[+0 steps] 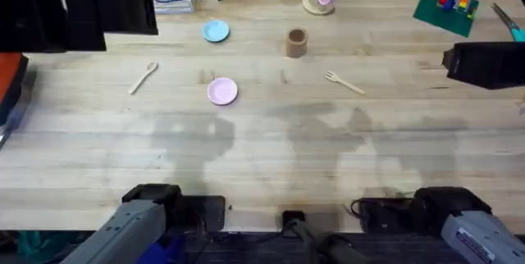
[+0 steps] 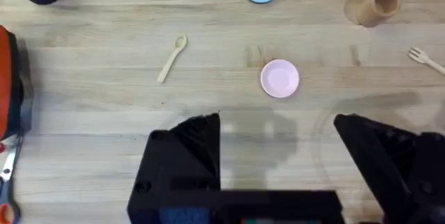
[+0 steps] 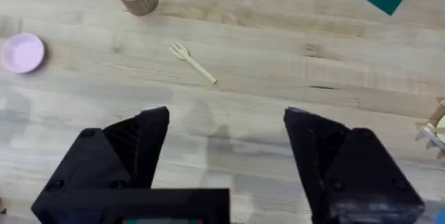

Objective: Pick up a utensil and set it on the pink plate, then put the other utensil in the container.

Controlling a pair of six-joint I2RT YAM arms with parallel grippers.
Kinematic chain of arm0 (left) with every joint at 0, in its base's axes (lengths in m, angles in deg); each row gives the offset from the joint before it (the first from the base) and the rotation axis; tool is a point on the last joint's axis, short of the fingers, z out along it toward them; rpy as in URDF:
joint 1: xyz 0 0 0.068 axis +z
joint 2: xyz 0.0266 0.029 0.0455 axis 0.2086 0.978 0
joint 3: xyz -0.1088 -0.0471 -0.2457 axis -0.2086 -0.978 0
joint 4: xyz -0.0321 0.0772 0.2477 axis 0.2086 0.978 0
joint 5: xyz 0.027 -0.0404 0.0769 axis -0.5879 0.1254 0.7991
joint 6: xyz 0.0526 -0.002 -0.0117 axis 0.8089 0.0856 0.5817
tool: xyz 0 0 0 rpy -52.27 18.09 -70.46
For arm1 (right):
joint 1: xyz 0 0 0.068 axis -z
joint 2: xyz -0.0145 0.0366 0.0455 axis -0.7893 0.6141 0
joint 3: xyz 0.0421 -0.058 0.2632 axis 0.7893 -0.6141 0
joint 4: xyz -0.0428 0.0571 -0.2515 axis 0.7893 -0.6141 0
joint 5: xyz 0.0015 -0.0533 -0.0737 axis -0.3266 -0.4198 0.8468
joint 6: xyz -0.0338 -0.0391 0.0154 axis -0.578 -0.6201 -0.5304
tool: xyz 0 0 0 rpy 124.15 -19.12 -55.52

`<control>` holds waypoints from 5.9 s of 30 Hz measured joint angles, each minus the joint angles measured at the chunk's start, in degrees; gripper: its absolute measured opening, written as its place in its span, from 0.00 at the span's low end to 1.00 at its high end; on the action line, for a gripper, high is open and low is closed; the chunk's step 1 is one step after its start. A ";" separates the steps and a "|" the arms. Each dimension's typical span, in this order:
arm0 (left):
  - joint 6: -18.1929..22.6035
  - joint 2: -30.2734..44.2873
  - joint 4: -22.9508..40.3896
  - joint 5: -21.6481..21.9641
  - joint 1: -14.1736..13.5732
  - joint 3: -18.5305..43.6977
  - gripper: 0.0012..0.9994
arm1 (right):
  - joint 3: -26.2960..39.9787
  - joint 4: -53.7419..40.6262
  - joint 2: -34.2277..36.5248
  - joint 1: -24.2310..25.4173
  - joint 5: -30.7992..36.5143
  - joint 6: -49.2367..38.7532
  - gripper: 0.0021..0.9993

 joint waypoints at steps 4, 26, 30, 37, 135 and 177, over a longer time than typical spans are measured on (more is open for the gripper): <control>-0.02 -0.02 0.00 0.01 0.00 0.00 0.99 | 0.00 -0.04 0.00 0.00 -0.01 -0.02 1.00; 15.24 5.32 5.73 7.24 0.00 0.02 0.99 | 0.00 -0.06 0.00 0.00 -0.02 0.00 1.00; 20.06 9.64 5.02 4.06 0.05 0.02 0.99 | 0.00 -0.06 0.00 0.00 0.00 0.00 1.00; 27.21 14.85 3.54 -1.80 6.19 0.02 0.99 | 0.00 -0.06 0.00 0.00 0.00 -0.01 1.00; 47.61 51.38 -33.19 -4.96 24.48 -16.24 0.99 | 0.00 -0.11 0.00 0.00 -0.01 -0.02 1.00; 45.13 53.53 -31.19 -1.43 22.00 -15.55 0.04 | 0.00 -0.13 0.00 0.00 0.00 -0.01 1.00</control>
